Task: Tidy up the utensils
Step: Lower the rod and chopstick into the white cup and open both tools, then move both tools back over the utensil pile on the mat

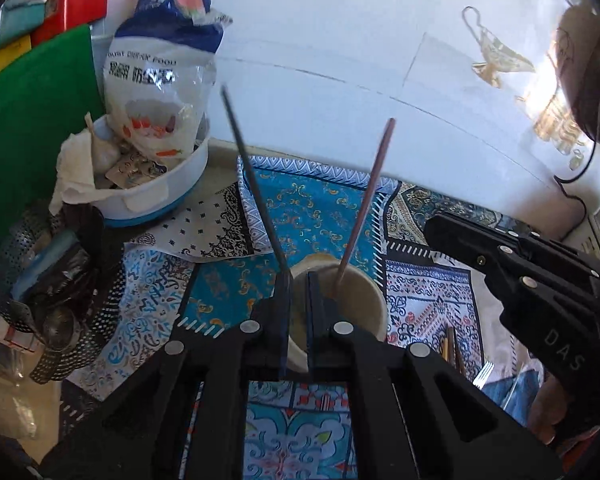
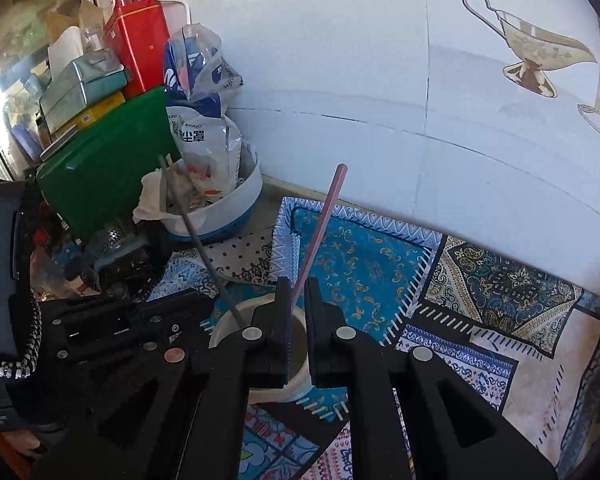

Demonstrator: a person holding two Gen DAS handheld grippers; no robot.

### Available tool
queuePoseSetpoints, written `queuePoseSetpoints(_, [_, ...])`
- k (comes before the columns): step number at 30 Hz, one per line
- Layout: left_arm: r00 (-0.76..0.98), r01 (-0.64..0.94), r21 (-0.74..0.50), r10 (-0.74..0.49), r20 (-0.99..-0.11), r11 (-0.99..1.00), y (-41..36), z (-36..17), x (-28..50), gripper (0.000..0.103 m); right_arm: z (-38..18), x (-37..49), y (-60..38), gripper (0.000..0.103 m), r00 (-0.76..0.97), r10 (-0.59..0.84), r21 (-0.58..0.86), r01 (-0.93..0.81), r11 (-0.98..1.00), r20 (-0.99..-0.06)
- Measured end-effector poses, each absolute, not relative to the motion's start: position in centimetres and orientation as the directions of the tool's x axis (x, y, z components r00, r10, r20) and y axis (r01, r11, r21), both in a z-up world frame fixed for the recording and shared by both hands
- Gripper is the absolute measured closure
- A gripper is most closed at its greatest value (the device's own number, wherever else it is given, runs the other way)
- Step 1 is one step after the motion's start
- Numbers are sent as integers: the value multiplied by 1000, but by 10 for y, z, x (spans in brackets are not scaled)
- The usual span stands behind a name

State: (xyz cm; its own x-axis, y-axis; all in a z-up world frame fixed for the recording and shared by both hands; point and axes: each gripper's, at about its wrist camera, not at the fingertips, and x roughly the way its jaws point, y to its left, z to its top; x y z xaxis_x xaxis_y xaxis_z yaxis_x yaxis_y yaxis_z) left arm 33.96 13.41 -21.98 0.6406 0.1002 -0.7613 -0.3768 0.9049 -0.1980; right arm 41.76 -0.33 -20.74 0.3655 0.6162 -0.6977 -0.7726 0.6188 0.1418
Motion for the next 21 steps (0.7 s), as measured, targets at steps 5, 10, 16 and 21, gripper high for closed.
queuePoseSetpoints(5, [650, -337, -190, 82, -755, 922, 125, -198, 320, 98, -186, 396, -20, 96, 403, 606, 123, -757, 642, -686])
queuePoseSetpoints(10, [672, -277, -165, 68, -737, 947, 106, -170, 296, 95, -166, 372, -44, 87, 466, 583, 101, -717, 690, -666])
queuePoseSetpoints(16, [699, -185, -141, 29, -715, 973, 79, -150, 280, 88, -155, 348, -82, 83, 549, 510, 72, -630, 773, -662])
queuePoseSetpoints(21, [705, -81, -159, -56, -707, 984, 46, -144, 275, 79, -154, 331, -122, 83, 599, 437, 55, -548, 835, -670])
